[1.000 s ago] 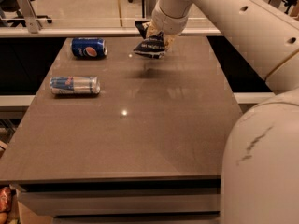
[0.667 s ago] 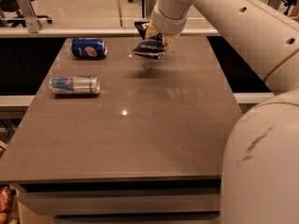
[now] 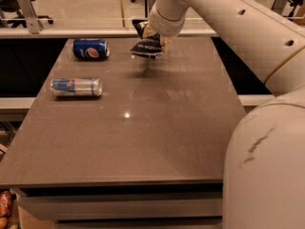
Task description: Move blue chip bag near pepsi can
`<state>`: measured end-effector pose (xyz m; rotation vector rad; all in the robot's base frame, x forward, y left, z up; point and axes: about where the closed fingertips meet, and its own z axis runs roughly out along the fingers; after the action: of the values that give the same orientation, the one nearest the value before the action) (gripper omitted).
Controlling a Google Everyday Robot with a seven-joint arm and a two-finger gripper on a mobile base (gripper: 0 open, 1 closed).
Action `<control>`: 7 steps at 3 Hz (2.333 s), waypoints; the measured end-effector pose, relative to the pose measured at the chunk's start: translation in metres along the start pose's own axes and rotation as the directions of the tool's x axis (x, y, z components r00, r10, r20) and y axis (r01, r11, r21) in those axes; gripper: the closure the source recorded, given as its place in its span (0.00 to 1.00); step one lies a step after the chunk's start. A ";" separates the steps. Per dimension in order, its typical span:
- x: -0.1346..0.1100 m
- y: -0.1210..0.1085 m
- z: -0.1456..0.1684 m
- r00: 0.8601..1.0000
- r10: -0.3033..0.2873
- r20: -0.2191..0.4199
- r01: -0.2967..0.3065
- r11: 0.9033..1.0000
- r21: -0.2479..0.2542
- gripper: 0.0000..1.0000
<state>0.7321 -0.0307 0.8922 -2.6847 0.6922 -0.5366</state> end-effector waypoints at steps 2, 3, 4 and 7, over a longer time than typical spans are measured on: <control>-0.010 -0.028 0.015 0.999 -0.006 0.041 0.002 0.995 0.103 1.00; -0.014 -0.041 0.028 0.998 -0.009 0.062 0.000 0.989 0.145 1.00; -0.016 -0.049 0.039 0.997 -0.011 0.078 -0.003 0.985 0.173 1.00; -0.017 -0.068 0.052 0.996 -0.019 0.086 -0.002 0.972 0.235 1.00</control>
Offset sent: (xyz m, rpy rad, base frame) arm 0.0147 0.0531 -0.0028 0.1740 -0.0388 0.0812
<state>0.7674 0.0455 0.8685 -2.4746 0.5561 -0.4683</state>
